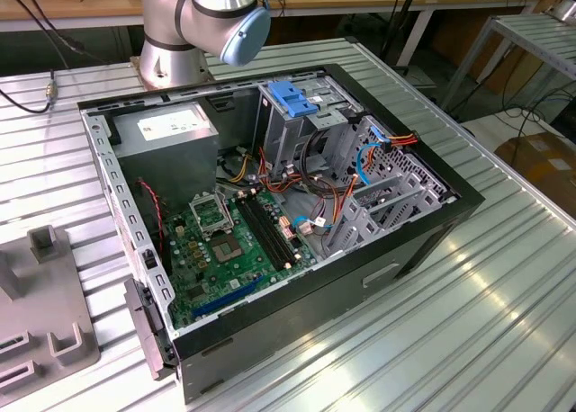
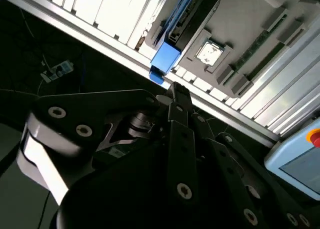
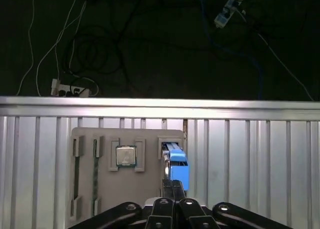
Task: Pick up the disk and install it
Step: 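Pick up the disk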
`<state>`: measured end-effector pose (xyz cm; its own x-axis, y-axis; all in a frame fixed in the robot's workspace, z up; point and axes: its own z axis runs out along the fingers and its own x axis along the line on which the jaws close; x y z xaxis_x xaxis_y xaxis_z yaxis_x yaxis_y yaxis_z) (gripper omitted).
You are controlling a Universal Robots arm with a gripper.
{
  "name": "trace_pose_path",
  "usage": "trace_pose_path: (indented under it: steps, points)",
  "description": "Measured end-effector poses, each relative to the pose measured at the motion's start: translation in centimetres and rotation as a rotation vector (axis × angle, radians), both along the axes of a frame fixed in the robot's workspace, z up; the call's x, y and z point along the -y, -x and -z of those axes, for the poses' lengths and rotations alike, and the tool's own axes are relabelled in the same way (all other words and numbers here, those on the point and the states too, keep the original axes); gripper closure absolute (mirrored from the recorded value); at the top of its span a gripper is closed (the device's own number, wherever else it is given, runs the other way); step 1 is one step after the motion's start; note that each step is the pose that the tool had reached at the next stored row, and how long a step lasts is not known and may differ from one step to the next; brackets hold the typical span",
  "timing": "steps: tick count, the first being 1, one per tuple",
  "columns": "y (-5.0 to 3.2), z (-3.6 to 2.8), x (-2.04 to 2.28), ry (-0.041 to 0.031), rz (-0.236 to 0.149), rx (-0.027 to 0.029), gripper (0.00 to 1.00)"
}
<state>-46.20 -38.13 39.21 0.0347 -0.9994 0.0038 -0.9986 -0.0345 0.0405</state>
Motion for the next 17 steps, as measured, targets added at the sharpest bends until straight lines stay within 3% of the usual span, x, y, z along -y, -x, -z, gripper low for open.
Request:
trace_pose_path:
  steps: [4,6,7,8,10,17]
  points:
    - [-0.07,0.28,0.0,0.0,-0.003,0.0099,0.89]
    - [-0.07,0.55,0.0,0.0,-0.002,0.013,0.77]
    - [-0.07,0.68,0.0,0.0,-0.001,0.0135,0.71]
    - [-0.07,0.84,0.0,0.0001,0.001,0.0135,0.71]
    - [-0.07,0.99,0.0,0.0002,0.005,0.0134,0.58]
    - [-0.08,1.0,0.0,0.0002,0.006,0.0135,0.58]
